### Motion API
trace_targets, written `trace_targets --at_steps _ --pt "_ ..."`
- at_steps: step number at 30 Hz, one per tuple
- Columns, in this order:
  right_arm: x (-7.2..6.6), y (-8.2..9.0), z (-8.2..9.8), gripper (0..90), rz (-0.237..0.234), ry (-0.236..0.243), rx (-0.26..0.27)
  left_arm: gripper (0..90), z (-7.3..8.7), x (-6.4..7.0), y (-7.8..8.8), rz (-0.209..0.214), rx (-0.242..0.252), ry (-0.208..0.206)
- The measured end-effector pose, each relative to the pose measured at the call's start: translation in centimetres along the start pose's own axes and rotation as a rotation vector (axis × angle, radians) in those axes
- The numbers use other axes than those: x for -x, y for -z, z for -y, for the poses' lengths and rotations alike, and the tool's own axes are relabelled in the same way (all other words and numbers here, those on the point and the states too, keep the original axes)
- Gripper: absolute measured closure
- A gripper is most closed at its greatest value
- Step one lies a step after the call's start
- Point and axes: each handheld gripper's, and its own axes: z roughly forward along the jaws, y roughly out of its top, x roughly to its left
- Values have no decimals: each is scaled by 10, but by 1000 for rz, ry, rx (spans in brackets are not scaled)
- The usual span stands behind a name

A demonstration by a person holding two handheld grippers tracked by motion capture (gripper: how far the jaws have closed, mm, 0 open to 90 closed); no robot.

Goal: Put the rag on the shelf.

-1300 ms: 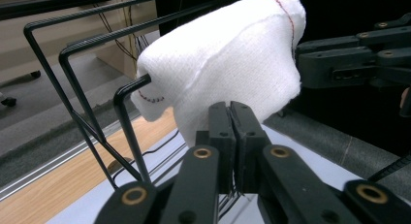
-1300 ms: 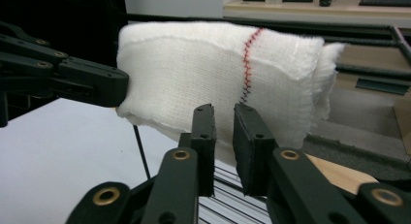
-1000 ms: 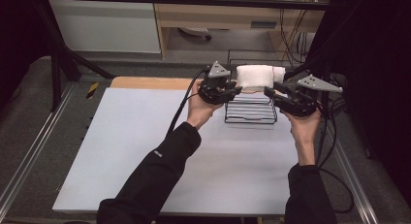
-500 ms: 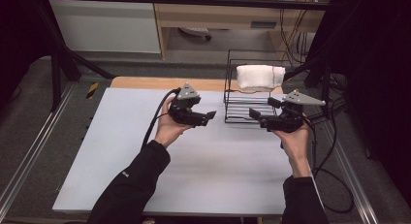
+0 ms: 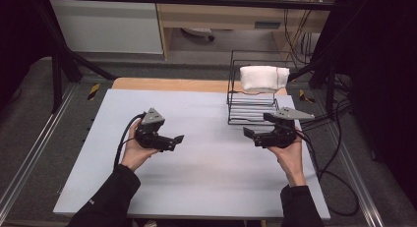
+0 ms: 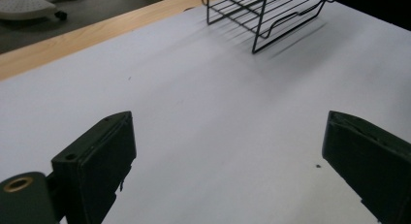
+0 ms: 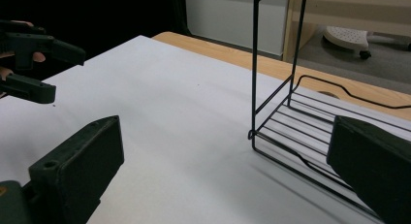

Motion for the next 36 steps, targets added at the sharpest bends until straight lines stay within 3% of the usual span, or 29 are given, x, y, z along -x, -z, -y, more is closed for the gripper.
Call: trace_targets --at_steps 9,17,27,32,36 --pt "-3 -2 29 5 -28 -25 -35 54 51 -17 25 -28 -11 52" --pt "-3 -2 63 5 -60 -40 -88 56 85 -24 39 -45 -37 65" --pt "3 8 96 5 -71 -69 -136 57 111 -30 59 -65 -39 67" --pt "6 13 106 4 -72 -78 -144 58 119 -33 62 -59 -40 83" --pt "6 15 111 4 -72 -69 -179 59 122 -32 63 -61 -39 88"
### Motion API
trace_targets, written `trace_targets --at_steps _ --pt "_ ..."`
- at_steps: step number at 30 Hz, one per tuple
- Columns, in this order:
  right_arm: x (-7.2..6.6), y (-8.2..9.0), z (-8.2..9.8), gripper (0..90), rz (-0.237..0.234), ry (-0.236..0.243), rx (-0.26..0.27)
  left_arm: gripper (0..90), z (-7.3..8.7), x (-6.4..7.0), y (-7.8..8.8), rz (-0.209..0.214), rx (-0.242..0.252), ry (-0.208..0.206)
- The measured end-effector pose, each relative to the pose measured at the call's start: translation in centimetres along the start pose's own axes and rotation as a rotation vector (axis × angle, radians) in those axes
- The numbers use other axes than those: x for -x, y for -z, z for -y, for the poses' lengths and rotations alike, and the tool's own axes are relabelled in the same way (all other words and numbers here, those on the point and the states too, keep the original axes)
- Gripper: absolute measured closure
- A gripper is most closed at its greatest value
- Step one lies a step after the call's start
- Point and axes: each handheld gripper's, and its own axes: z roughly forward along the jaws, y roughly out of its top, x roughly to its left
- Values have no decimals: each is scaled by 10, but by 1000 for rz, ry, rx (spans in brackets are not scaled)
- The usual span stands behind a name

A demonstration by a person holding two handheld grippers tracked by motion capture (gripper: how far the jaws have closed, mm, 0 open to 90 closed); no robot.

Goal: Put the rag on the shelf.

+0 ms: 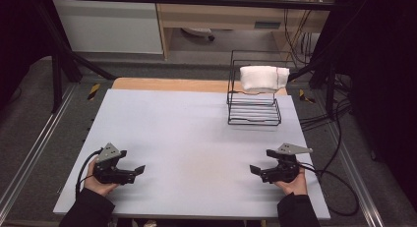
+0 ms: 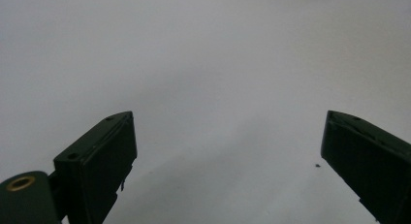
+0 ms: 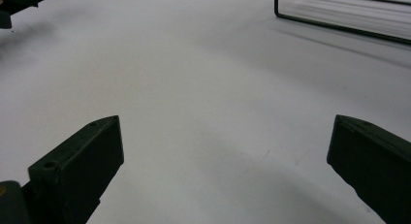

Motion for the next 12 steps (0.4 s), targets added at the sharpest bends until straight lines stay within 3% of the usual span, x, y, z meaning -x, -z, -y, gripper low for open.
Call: trace_targets --at_steps 7,12 --pt "-1 -1 7 4 -13 7 -28 59 2 0 2 0 2 -1" --pt "0 0 8 4 -12 2 -21 60 3 0 2 1 -3 -4"
